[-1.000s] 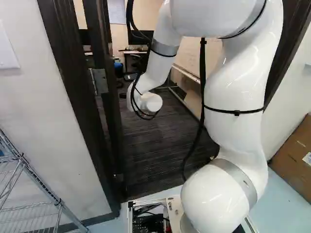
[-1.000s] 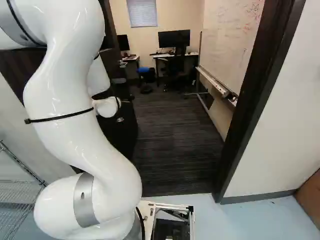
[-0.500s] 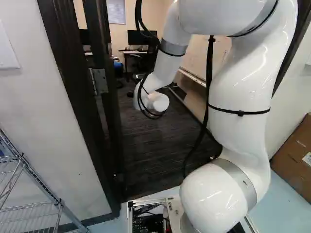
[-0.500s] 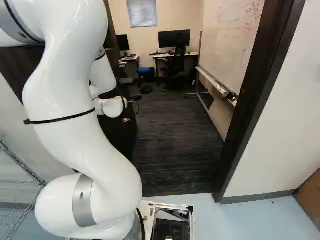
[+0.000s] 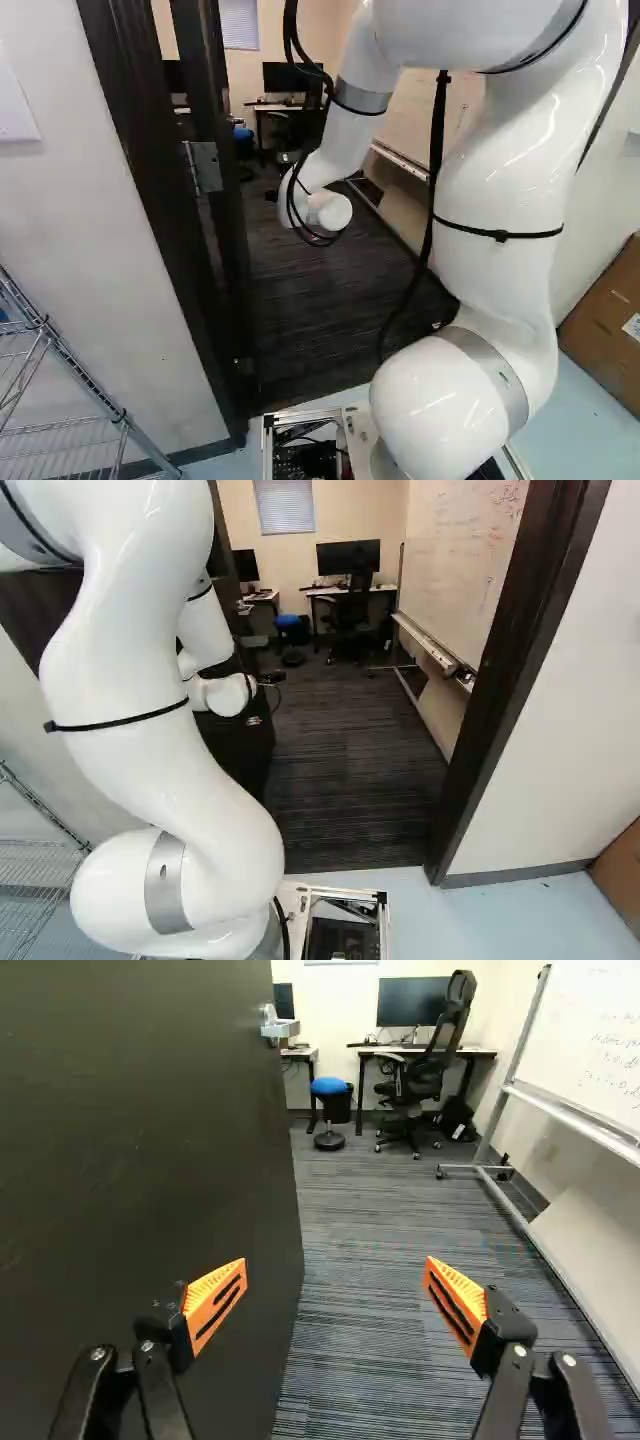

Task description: Open the door and move inside

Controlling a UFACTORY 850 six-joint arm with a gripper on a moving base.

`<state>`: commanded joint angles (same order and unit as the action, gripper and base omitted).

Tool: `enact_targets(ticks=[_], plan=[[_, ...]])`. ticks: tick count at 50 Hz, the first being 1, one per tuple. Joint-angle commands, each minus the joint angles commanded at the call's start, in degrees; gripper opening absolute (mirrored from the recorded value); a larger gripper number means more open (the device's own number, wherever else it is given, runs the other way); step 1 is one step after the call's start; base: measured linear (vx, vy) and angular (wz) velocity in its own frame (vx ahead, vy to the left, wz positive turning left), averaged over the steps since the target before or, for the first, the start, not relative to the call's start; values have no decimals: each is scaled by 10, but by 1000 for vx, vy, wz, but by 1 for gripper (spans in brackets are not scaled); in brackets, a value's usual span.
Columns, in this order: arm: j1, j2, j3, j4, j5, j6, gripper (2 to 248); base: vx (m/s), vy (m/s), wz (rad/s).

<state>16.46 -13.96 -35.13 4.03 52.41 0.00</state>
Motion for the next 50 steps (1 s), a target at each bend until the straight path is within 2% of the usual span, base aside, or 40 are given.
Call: enact_targets(ticks=[25, 50], plan=[[-34, 61, 62, -8, -5, 0, 247, 0, 0, 0], [-88, 160, 161, -22, -13, 0, 247, 0, 0, 0]])
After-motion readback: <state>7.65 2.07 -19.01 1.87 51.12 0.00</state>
